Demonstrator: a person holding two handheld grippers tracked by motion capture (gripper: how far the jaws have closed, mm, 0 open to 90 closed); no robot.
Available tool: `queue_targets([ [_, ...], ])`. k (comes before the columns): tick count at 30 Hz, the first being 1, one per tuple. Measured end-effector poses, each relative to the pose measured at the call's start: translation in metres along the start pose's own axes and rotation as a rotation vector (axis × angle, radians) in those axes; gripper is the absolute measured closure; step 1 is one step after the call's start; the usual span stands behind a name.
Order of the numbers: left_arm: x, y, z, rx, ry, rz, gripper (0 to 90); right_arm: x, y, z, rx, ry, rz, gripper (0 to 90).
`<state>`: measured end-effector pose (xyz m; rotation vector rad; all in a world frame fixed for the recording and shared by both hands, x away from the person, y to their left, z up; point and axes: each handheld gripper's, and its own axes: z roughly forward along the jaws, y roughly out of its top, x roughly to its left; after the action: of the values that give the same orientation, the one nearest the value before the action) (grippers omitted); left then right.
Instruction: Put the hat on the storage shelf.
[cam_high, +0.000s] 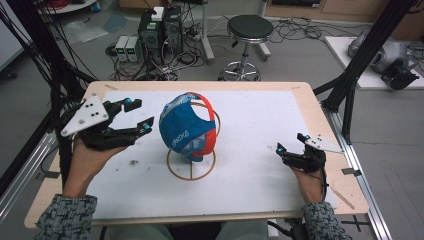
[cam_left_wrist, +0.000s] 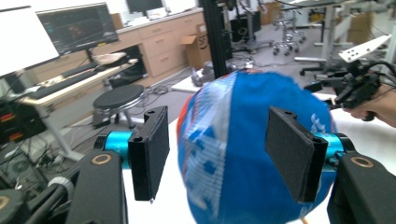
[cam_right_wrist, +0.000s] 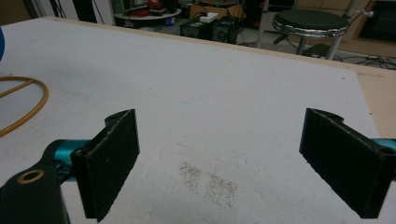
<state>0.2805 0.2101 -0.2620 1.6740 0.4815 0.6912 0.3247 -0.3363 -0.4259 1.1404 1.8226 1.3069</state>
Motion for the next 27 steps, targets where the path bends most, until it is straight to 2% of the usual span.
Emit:
queue_targets([
  [6,0.009,-0.015,-0.021,-0.010,0.072,-0.036,39.8,0.000,0.000,-0.001,-0.002,-0.002,0.001,11.1],
  [9,0.011,-0.020,-0.026,-0.013,0.089,-0.047,39.4,0.000,0.000,-0.001,0.000,-0.002,0.000,11.1],
  [13,0.015,-0.032,-0.037,-0.003,0.144,-0.067,38.1,-0.001,0.000,-0.002,-0.002,-0.004,0.001,11.1],
  [27,0.028,-0.076,-0.056,0.030,0.270,-0.151,31.3,0.000,0.000,-0.002,-0.002,-0.004,0.003,11.1],
])
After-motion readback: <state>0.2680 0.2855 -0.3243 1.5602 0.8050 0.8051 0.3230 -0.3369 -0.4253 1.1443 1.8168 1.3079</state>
